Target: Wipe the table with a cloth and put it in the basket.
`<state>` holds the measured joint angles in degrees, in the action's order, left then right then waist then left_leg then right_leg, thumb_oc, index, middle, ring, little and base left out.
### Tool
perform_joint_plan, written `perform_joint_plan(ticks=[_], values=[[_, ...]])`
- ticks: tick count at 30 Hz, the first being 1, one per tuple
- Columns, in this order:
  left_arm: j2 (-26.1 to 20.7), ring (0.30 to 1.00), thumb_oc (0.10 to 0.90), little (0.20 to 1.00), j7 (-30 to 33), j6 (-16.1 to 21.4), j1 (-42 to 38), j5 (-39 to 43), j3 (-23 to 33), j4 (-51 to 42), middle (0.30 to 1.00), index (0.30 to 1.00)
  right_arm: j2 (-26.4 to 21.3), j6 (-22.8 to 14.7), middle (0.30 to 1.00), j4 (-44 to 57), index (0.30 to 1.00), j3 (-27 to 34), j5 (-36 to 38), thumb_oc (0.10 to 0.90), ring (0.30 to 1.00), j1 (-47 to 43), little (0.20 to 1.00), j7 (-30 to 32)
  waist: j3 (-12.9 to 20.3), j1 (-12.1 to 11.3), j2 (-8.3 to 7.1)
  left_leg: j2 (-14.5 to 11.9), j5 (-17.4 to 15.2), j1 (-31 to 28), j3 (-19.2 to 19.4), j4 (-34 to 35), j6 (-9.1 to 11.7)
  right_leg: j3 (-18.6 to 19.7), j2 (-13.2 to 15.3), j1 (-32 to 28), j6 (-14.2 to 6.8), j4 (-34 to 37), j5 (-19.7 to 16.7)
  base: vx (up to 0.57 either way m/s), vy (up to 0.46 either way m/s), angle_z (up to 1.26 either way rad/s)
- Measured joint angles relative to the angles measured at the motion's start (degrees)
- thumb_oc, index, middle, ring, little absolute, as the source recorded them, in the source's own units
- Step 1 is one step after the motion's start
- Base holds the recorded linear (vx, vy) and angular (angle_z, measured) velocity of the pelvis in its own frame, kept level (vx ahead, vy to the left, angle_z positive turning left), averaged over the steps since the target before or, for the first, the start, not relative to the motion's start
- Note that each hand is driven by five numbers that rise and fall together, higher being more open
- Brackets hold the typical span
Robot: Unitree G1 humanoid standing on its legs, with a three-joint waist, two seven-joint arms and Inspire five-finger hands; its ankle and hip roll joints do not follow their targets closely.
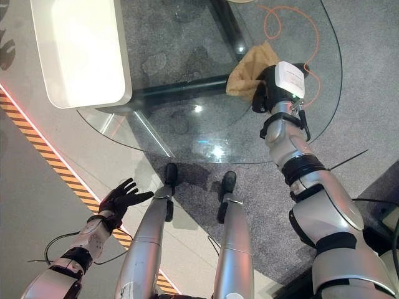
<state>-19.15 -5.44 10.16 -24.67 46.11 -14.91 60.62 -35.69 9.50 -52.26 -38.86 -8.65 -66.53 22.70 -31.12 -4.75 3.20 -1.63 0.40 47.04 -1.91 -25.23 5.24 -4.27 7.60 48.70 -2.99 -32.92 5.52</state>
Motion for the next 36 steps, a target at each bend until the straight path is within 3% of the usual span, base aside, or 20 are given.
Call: perform_joint_plan(ticks=[18,36], values=[[0.64,0.9,0.8,0.9,0.12,0.18,0.67,-0.25,-0.12,-1.1,0.9,0.9,4.1,0.46,0.3,4.26,0.3,-2.09,-1.46,0.1,0.3,-2.47,0.2,-0.32,0.01,-1.85,0.07,0.07,0.44,-0.06,-0.07,0.1,0.2,-0.03,0.15,0.3,0.17,-0.76,-0.09,0.0,0.0,0.0],[0.65,0.9,0.8,0.9,0.14,0.21,2.2,-0.29,-0.19,-2.18,0.9,0.9,4.46,0.46,0.3,9.05,0.3,-4.17,-4.95,0.1,0.3,-2.68,0.2,-1.36,0.0,-2.69,0.11,0.07,0.69,0.03,-0.18,0.48,0.37,-0.1,0.18,0.69,0.4,-0.81,0.02,0.0,0.0,0.0]])
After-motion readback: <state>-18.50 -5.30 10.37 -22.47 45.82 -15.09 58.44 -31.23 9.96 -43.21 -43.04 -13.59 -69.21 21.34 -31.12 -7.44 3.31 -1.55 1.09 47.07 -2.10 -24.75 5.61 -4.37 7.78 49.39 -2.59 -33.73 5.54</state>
